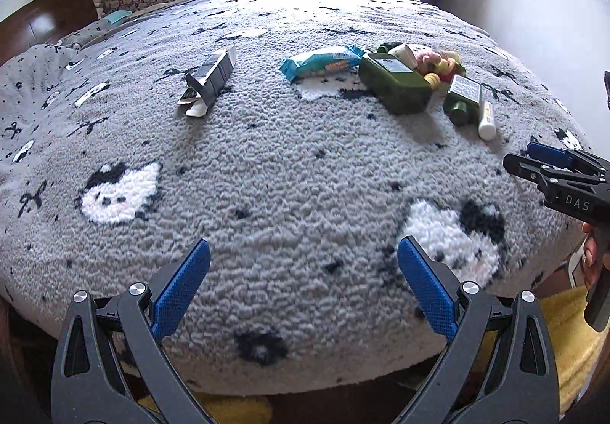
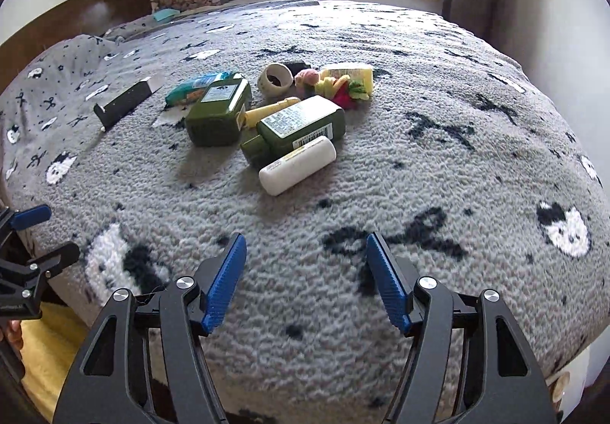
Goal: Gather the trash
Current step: 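Grasp the white tube with the right tool while the left tool grasps the large green bottle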
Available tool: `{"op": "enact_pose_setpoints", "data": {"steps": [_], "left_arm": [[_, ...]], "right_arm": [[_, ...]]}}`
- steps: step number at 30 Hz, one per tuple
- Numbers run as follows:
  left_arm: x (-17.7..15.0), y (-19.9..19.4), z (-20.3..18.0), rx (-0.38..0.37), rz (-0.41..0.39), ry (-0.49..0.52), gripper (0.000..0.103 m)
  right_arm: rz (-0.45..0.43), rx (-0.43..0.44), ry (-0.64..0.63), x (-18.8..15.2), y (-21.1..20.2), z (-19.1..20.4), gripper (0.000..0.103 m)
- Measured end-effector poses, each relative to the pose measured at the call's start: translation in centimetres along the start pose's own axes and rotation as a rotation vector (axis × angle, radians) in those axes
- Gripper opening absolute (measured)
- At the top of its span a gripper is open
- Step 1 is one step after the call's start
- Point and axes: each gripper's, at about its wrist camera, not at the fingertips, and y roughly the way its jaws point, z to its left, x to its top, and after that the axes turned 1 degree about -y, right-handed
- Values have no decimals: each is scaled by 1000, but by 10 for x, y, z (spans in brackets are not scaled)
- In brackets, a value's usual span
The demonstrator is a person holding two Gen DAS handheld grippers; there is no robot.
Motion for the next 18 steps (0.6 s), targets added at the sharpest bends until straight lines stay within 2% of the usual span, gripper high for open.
{"op": "enact_pose_setpoints", "data": {"steps": [12,15,18], "left_arm": [[41,29,-12,-42,-8,8,94],[48,35,-19,-50,-8,16,93],[56,42,-27,-69,-7,28,93]], "right_arm": [[16,45,-58,35,36,-6,64],[14,47,-44,35,36,-8,54],[1,60,-23,33,35,-10,54]]}}
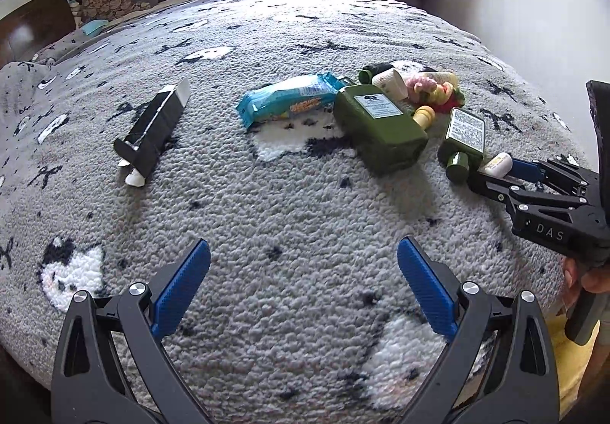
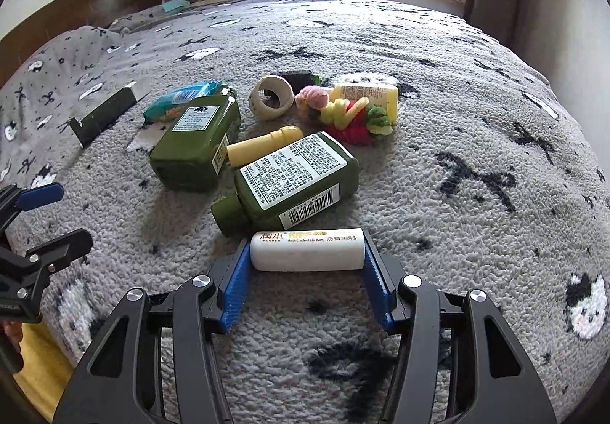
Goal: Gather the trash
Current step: 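Grasp the white tube with the right tool while the left tool grasps the large green bottle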
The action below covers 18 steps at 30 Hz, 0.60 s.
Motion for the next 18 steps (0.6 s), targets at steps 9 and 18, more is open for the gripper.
{"op": "enact_pose_setpoints", "data": {"steps": [9,18], "left_arm": [[41,26,-32,-56,-14,4,93],[63,58,-46,45,-11,18,92]], "right_arm": [[-48,-33,59,-1,-20,-29,54],[-68,-33,95,-2,-24,-54,54]]}}
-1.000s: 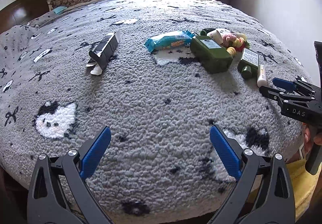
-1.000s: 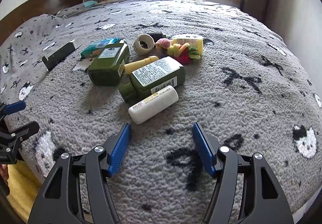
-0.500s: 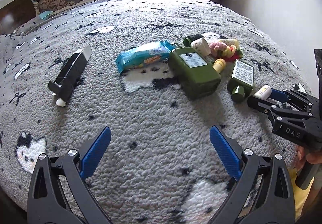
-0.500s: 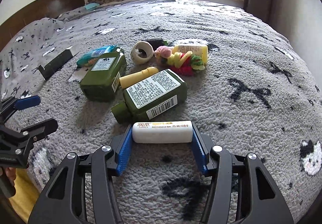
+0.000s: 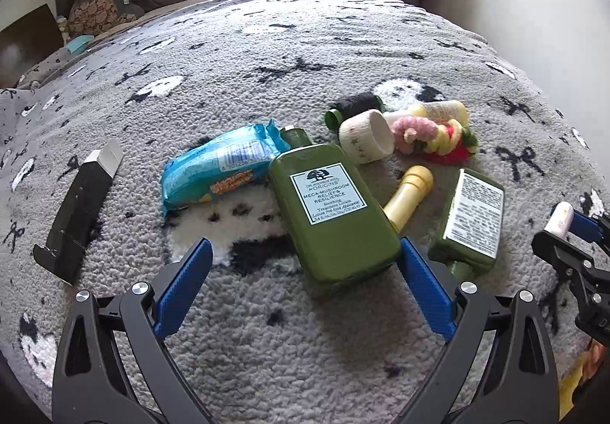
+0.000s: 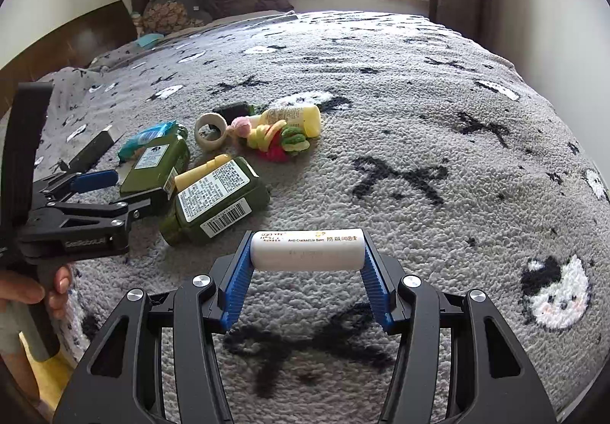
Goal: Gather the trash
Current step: 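Grasp the white tube with the right tool while the left tool grasps the large green bottle, then carry the green bottle and white tube down to the bin with both tools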
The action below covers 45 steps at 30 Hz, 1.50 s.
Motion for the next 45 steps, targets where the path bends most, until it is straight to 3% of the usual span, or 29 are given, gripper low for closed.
{"op": "enact_pose_setpoints", "data": {"steps": [5,10,12,16,19,21,33,45], "left_arm": [[9,8,9,46,-6,-18,92],[22,22,10,24,15,-48,85],[27,29,9,27,25,-54,76],[32,39,9,18,39,-62,71],[31,36,9,21,33,-58,49],[26,30,11,10,30,-51,47],[-46,-37,20,-36,29,-29,47],[-119,-119,21,-42,-24,-1,47]], "right_arm": [[-3,9,0,1,3,-4,54],[-4,22,0,3,8,-2,54],[-8,25,3,4,9,-3,54],[-3,22,3,6,13,-3,54],[-5,13,0,5,12,-2,54],[-6,7,-2,4,10,0,54],[-41,-9,-30,-15,-42,26,54],[-42,0,-62,-61,-94,63,54]]}}
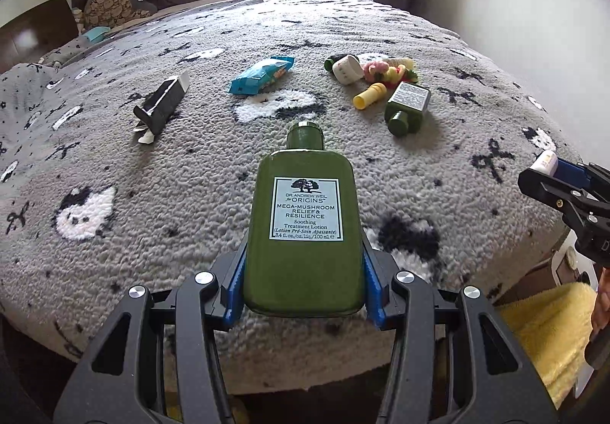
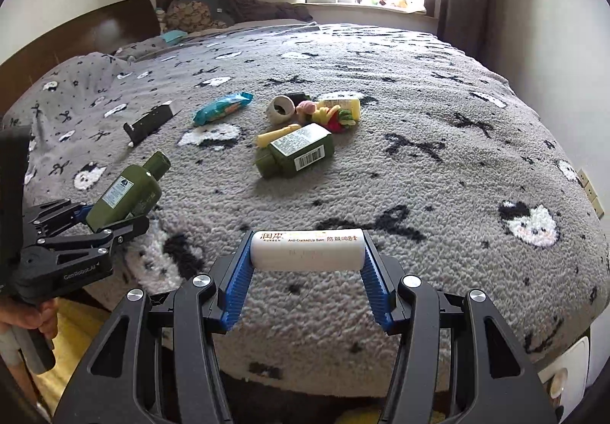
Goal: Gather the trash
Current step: 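Carry the green bottle and white tube down to the bin with both tools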
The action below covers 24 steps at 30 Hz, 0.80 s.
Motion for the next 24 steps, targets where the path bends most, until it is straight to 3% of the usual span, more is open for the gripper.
{"op": "enact_pose_setpoints", "data": {"steps": [13,24], "left_arm": [[-52,-72,-18,-31,-59,40,47],[-125,-77,-34,-94,65,54,47]], "right_arm": [[-20,16,-14,-46,-51,24,54],[89,47,-31,-97,-53,40,54]]}}
